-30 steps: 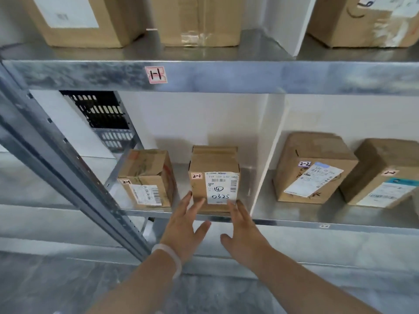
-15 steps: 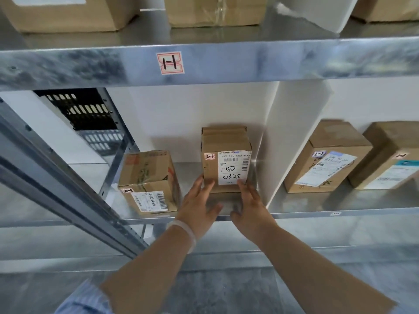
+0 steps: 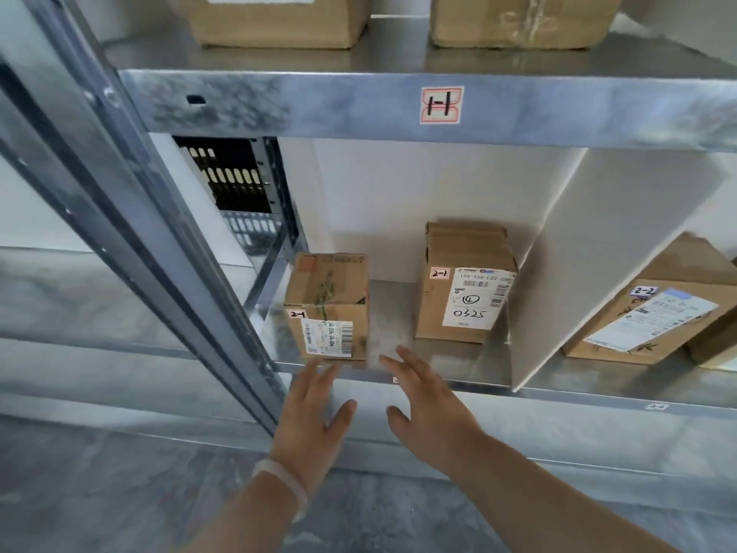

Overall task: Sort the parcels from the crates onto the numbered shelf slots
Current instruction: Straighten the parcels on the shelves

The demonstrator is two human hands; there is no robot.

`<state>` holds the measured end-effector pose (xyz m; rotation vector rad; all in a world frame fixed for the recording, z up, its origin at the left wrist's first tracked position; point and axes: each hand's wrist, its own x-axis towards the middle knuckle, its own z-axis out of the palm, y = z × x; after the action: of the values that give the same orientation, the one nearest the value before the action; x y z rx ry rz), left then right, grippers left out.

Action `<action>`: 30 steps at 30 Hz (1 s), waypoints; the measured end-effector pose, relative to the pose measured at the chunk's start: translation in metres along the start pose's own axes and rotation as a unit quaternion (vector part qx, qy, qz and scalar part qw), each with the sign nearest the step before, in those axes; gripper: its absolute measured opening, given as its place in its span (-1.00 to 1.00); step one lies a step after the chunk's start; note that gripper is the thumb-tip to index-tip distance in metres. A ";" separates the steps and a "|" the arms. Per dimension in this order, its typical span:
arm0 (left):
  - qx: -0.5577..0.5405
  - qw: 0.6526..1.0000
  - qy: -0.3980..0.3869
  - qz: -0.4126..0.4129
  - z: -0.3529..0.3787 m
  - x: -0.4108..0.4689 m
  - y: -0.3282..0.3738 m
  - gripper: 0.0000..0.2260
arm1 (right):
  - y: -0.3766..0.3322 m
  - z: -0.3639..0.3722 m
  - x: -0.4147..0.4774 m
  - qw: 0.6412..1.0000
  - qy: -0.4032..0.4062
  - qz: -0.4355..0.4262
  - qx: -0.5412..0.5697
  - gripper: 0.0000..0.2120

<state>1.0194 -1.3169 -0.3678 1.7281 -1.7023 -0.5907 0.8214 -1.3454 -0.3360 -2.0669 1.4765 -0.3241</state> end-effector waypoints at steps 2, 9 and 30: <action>0.016 1.000 0.015 -0.020 -0.008 0.002 -0.004 -0.51 | -0.008 0.002 0.010 1.000 -0.008 -0.009 -0.010 -0.32; 0.019 1.000 0.005 -0.014 -0.030 0.036 -0.012 -0.42 | -0.020 0.006 0.038 0.998 -0.026 -0.034 -0.039 -0.22; 0.127 0.991 -0.039 0.028 -0.027 0.056 -0.002 -0.31 | -0.013 -0.031 0.035 0.995 0.055 -0.044 -0.077 -0.29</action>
<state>1.0434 -1.3690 -0.3445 1.8428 -1.9446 -0.4360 0.8286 -1.3849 -0.3078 -2.2736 1.5180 -0.3740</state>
